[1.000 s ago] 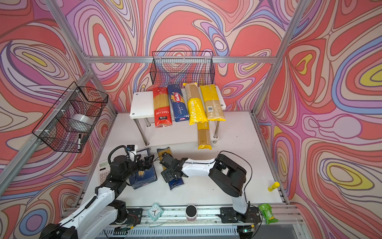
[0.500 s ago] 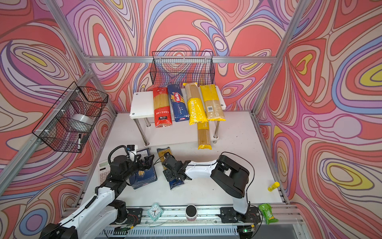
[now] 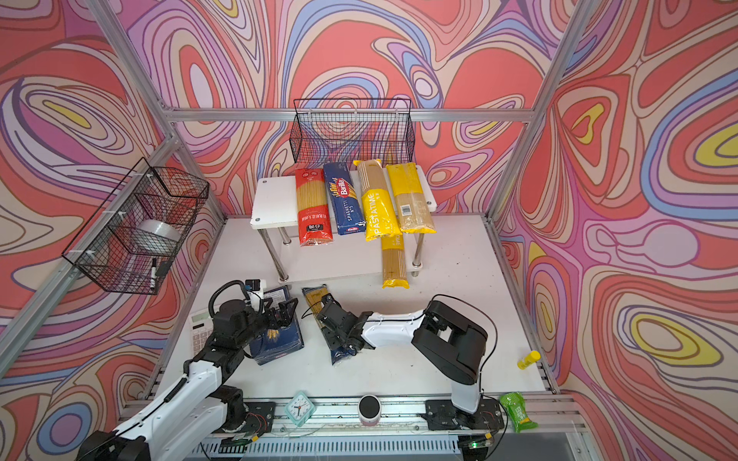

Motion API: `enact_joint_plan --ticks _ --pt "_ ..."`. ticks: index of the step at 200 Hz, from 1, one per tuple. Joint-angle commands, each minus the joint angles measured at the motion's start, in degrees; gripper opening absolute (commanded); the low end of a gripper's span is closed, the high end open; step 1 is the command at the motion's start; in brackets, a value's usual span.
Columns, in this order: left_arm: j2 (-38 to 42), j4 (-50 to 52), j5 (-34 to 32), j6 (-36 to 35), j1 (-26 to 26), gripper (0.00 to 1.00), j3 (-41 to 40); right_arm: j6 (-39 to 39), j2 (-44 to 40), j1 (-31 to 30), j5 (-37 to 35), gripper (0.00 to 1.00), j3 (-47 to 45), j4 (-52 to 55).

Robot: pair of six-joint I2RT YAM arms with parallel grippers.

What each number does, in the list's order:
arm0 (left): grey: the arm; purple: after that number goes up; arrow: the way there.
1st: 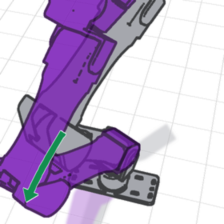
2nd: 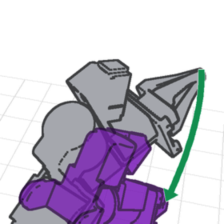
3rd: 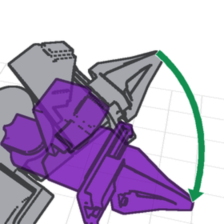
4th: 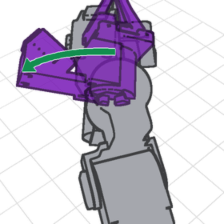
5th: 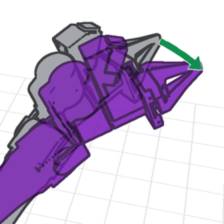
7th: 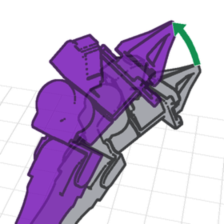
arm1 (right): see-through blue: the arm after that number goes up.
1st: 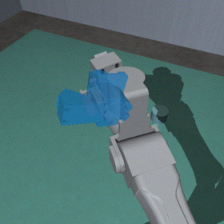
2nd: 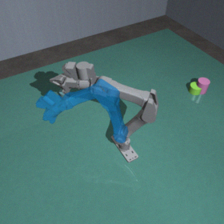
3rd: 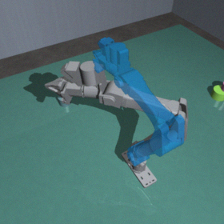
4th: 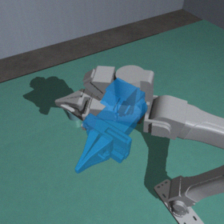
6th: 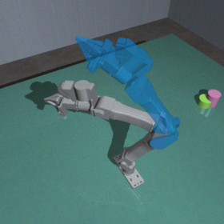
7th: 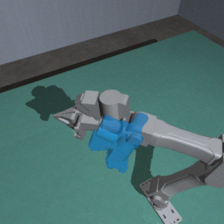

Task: Arrange pasta packages on shelves
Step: Pick up the pasta bag from the center of the table.

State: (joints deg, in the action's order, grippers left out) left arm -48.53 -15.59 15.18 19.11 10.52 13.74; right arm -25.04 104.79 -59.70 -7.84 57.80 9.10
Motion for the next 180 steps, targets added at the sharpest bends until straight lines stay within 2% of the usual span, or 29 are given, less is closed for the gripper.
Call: enact_joint_plan --ticks 1,16,38,112,180 --pt "0.19 -0.16 -0.06 0.31 0.0 1.0 -0.3 -0.7 -2.91 -0.14 1.15 0.48 -1.83 2.15" --pt "0.28 -0.05 -0.23 0.33 0.0 1.0 -0.32 -0.98 -5.13 -0.14 0.85 0.38 -2.53 1.84" --pt "0.67 0.08 -0.43 0.38 0.01 1.0 -0.37 -1.35 -6.25 -0.09 -0.11 0.31 -2.94 2.6" --pt "1.42 0.13 -0.68 0.4 0.02 1.0 -0.64 -1.52 -12.44 -0.14 -0.14 0.17 -3.09 2.43" --pt "1.38 0.13 -0.63 0.41 0.02 1.0 -0.69 -0.37 -19.44 0.02 -1.52 0.1 -4.54 2.85"
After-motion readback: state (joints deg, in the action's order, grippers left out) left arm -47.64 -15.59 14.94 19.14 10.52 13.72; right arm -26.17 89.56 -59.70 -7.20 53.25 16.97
